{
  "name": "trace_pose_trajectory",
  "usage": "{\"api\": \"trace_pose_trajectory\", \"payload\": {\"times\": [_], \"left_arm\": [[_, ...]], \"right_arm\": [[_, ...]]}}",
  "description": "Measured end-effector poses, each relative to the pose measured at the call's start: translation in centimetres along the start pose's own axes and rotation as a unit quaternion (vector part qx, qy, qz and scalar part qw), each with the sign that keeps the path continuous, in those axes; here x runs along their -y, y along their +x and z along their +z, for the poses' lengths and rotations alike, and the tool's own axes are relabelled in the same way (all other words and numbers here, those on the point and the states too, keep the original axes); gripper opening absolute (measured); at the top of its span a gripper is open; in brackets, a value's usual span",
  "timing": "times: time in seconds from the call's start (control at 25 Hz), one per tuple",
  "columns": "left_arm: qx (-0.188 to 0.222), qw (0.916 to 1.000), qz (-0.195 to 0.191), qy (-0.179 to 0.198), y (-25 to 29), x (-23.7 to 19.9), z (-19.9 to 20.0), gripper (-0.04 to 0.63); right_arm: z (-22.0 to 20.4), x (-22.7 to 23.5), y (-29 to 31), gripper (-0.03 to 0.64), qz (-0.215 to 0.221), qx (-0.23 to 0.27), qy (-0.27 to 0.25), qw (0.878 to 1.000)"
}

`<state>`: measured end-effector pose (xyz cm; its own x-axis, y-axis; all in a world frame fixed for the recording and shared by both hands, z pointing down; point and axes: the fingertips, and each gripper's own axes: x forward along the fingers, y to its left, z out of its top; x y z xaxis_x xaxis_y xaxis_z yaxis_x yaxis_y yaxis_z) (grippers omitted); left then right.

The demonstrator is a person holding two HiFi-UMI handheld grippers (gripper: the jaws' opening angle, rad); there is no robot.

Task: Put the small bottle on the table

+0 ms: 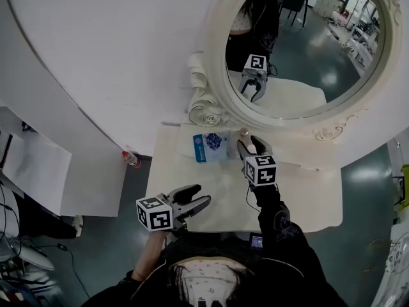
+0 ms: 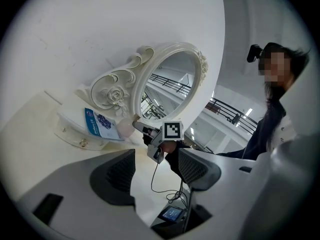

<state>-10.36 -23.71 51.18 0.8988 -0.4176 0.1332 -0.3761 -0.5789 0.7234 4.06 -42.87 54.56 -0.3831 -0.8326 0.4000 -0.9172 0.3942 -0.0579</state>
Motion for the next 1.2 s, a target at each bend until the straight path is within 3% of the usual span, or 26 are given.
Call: {"api": "trace_pose_trajectory", "payload": {"times": [0.6, 0.88, 1.2], "left_arm": [[-0.035, 0.9986, -0.025, -0.03, 3.7, 0.4, -3.3, 0.265], [-0.032, 0.999, -0.026, -0.016, 5.6, 1.7, -3.5, 0.265], [-0.033, 0.9993, -0.02, 0.003, 5.3, 6.4, -6.5, 0.264]], "right_arm": [[-4.1, -4.8, -11.4, 0.198, 0.035, 0.005, 0.043, 0.998], [-4.9, -6.2, -17.0, 0.198, 0.048, 0.011, 0.051, 0.997], [-5.6, -9.4, -23.4, 0.196, 0.09, 0.026, 0.05, 0.994]]}}
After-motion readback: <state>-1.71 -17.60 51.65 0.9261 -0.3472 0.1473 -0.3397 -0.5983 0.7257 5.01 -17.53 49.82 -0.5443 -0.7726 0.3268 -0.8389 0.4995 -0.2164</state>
